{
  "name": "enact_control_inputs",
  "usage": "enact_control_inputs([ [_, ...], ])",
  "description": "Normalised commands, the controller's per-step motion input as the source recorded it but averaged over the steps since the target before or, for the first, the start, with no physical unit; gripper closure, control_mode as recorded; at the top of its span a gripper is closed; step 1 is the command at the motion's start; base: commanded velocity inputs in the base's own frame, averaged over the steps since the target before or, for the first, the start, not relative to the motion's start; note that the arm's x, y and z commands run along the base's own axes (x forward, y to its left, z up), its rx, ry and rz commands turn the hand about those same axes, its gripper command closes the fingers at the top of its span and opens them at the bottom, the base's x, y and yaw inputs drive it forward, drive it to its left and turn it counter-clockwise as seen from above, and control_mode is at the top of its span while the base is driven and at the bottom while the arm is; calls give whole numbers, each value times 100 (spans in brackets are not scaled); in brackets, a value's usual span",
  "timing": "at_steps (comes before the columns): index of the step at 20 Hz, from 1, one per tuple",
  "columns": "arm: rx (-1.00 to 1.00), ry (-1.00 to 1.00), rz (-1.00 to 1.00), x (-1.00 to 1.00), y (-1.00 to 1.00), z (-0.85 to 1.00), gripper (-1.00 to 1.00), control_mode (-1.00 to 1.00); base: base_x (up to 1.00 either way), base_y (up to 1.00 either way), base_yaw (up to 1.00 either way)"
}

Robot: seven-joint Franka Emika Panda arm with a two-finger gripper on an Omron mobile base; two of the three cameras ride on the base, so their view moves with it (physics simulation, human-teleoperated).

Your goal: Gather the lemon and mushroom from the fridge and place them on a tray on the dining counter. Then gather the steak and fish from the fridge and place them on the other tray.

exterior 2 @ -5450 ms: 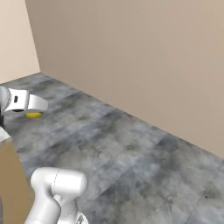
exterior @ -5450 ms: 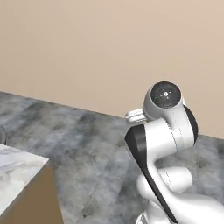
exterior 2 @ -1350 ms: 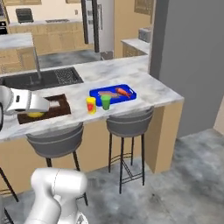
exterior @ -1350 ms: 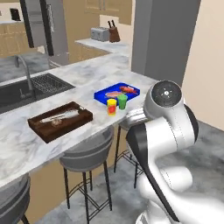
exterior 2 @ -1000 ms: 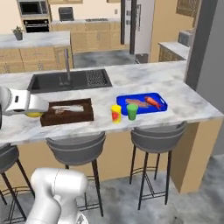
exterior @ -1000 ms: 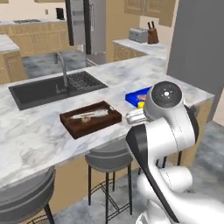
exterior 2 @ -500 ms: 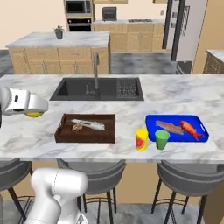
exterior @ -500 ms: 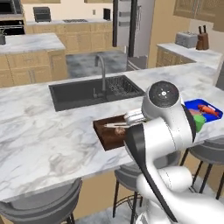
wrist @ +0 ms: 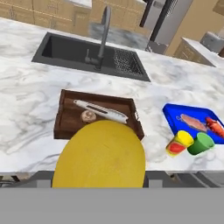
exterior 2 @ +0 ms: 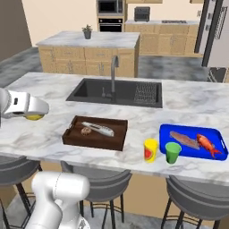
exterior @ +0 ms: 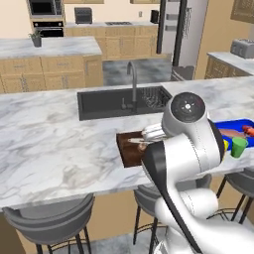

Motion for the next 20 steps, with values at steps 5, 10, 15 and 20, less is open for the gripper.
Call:
enact_control_inputs([
  [5,1,6,11,57,-24,1,100,-100,31,-13,9],
  [10,0,20,14,99,-42,0,100,-100,0,0,0],
  [15,-3,36,1,86,-29,-17,100,-100,0,0,0],
  [20,-6,38,-1,61,-29,-31,100,-100,0,0,0],
])
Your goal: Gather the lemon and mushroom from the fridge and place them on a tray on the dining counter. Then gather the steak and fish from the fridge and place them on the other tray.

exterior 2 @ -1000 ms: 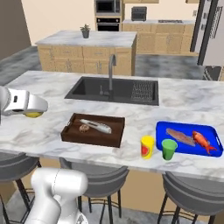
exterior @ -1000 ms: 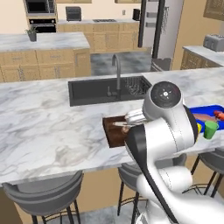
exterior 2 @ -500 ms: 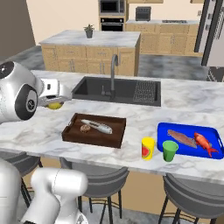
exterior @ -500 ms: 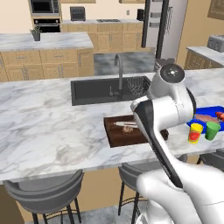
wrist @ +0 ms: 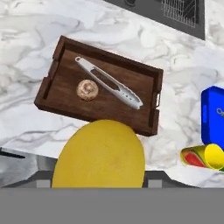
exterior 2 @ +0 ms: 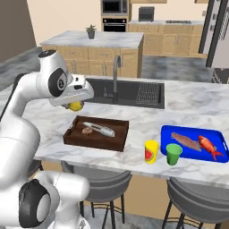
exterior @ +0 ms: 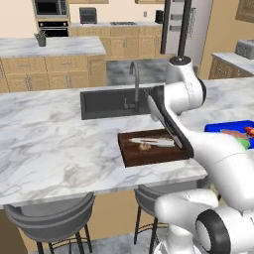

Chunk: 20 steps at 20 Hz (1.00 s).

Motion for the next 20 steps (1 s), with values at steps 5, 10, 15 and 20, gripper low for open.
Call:
enact_control_inputs([
  [5,-3,16,-9,43,-24,-64,100,-100,0,0,0],
  [10,0,2,-5,64,-9,-72,100,-100,0,0,0],
  [15,0,0,-1,75,-12,-65,100,-100,0,0,0],
  [20,0,4,0,45,-25,-59,100,-100,0,0,0],
])
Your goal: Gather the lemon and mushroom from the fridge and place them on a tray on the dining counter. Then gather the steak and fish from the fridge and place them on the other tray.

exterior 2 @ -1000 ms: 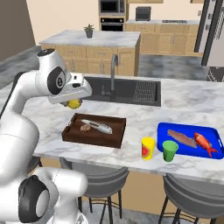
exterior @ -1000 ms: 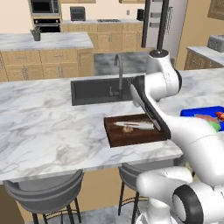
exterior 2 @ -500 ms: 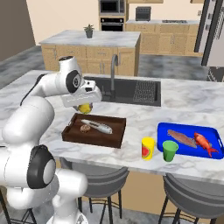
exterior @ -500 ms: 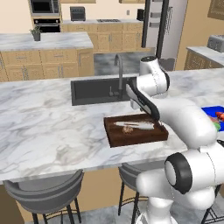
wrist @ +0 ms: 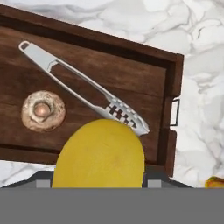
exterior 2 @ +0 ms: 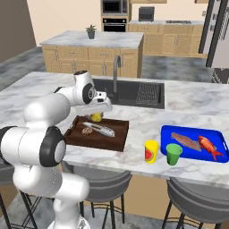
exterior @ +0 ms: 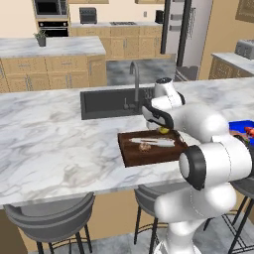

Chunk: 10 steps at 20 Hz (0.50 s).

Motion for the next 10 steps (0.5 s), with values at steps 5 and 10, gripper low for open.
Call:
enact_control_inputs([
  [5,0,3,0,26,-26,-60,100,-100,0,0,0],
  [10,0,0,0,33,-18,-58,100,-100,0,0,0],
])
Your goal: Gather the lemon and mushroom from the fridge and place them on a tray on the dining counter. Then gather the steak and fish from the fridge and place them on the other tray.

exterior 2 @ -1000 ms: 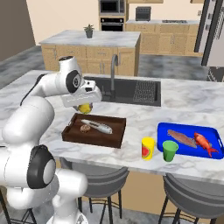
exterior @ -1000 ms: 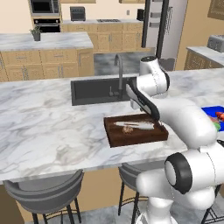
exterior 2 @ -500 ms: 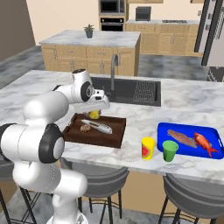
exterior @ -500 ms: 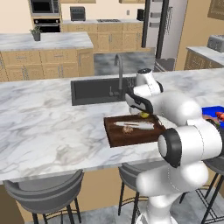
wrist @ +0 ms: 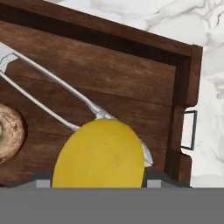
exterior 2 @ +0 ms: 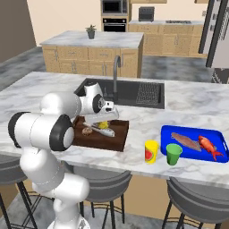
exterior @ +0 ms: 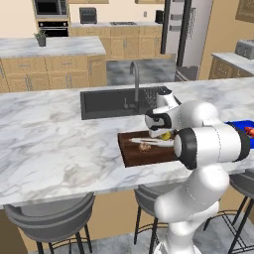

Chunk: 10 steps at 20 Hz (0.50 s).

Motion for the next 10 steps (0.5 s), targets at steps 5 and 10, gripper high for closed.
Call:
enact_control_inputs([
  [5,1,0,0,28,-2,-46,100,-100,0,0,0],
  [10,0,-1,0,-2,0,-44,100,-100,0,0,0],
])
